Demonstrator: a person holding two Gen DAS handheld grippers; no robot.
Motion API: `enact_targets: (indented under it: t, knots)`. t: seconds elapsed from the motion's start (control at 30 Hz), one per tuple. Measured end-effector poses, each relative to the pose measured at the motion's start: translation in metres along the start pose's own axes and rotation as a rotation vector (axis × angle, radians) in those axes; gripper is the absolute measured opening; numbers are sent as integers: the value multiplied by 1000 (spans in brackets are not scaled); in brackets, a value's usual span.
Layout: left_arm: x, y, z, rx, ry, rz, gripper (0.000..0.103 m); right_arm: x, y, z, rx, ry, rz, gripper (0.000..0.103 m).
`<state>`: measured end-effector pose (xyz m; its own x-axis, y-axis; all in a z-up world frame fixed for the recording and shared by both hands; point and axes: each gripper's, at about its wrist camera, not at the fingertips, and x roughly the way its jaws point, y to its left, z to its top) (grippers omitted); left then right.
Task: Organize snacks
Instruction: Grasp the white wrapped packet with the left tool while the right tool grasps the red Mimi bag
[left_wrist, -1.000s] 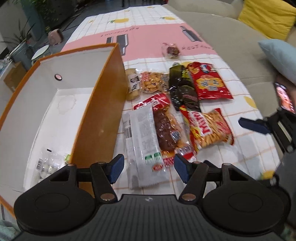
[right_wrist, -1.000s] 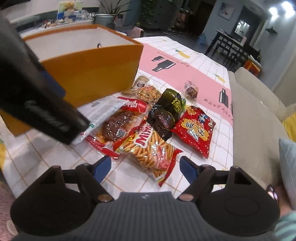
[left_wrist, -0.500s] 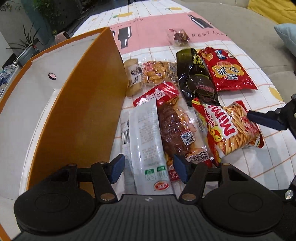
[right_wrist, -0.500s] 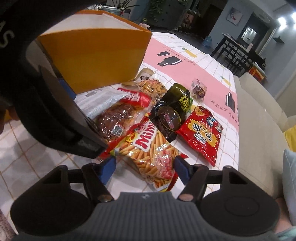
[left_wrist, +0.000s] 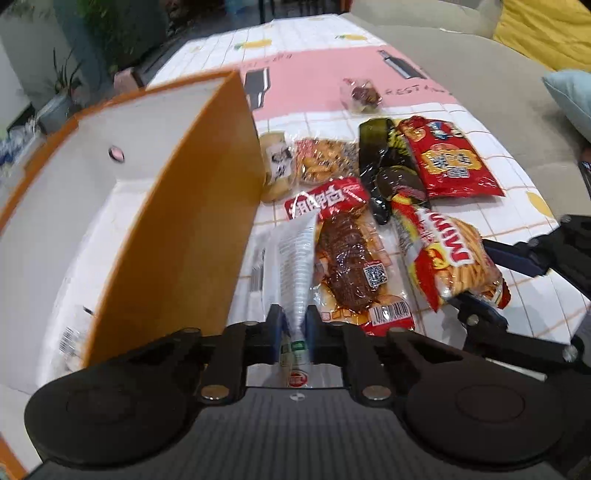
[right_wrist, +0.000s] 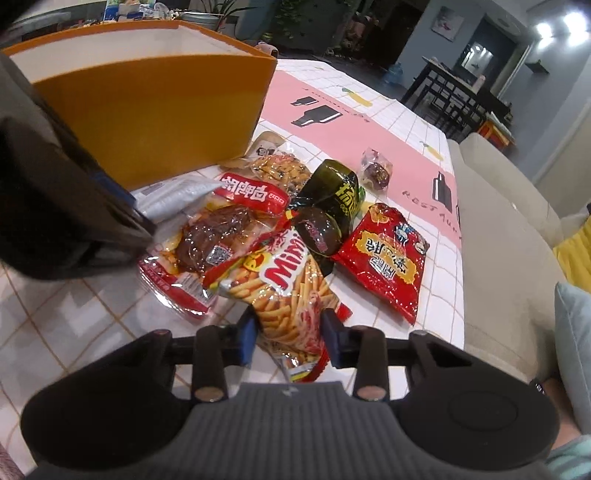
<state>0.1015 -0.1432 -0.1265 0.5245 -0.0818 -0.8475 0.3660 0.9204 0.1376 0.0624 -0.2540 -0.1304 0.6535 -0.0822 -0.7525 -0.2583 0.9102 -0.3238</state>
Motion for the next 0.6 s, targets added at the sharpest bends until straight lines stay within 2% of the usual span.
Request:
enact_targets:
  t: [0.1, 0.3, 0.6]
  knots:
    - [-6, 3, -4, -11, 25, -51, 10, -3, 1, 1, 3, 7, 12, 32]
    - [-16, 8, -13, -20, 57, -102, 9, -12, 1, -2, 28, 32, 43, 30]
    - [-31, 5, -33, 39, 107, -266, 10, -30, -7, -14, 88, 83, 78, 30]
